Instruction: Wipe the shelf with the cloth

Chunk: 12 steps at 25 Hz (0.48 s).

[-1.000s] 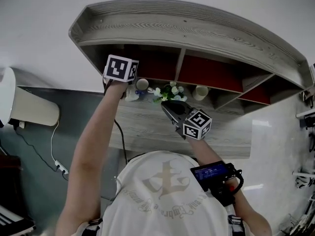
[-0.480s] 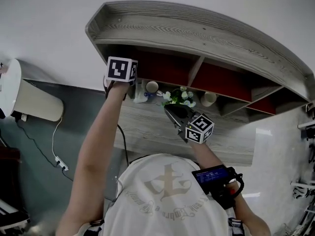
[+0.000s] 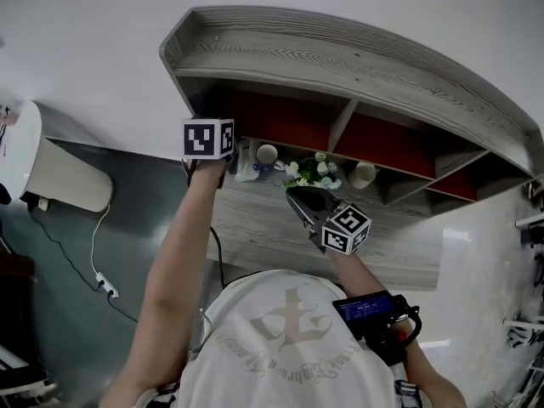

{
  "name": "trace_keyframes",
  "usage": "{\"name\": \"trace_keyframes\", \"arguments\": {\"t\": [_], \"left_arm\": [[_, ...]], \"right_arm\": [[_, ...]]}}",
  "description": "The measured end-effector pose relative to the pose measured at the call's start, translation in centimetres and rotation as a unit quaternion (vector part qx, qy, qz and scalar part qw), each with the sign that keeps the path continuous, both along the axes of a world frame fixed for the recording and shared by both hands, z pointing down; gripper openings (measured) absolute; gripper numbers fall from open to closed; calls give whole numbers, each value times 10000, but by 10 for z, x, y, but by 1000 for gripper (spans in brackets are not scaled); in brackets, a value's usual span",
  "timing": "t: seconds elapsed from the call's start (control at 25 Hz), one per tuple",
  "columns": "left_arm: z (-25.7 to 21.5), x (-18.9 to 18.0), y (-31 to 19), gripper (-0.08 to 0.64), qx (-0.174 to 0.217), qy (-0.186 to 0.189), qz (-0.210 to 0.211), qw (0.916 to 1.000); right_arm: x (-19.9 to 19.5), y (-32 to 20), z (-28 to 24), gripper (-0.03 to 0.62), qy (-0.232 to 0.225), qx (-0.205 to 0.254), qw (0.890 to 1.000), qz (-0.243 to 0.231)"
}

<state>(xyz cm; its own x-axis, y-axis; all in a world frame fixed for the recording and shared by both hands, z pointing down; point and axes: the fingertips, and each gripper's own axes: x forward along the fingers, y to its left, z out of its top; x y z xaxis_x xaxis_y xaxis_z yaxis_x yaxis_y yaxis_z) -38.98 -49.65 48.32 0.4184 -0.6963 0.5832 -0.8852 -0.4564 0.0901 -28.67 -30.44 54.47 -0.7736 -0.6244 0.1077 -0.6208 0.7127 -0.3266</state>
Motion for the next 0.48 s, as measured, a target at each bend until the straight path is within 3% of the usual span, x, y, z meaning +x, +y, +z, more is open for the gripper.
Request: {"name": "trace_keyframes", "arguments": {"t": [0.16,0.32,0.48], "left_arm": [[-1,-6,15,94,182,315,23,9993],[-1,-9,33,94,575,249,271,9977],[2,-10,49,94,867,469,404,9943]], "right_arm": [[1,5,3,5,16,-14,10000,53],[0,11,6,5,24,-38,9999,96],[5,16,12,5,18,-84,9997,222]]}}
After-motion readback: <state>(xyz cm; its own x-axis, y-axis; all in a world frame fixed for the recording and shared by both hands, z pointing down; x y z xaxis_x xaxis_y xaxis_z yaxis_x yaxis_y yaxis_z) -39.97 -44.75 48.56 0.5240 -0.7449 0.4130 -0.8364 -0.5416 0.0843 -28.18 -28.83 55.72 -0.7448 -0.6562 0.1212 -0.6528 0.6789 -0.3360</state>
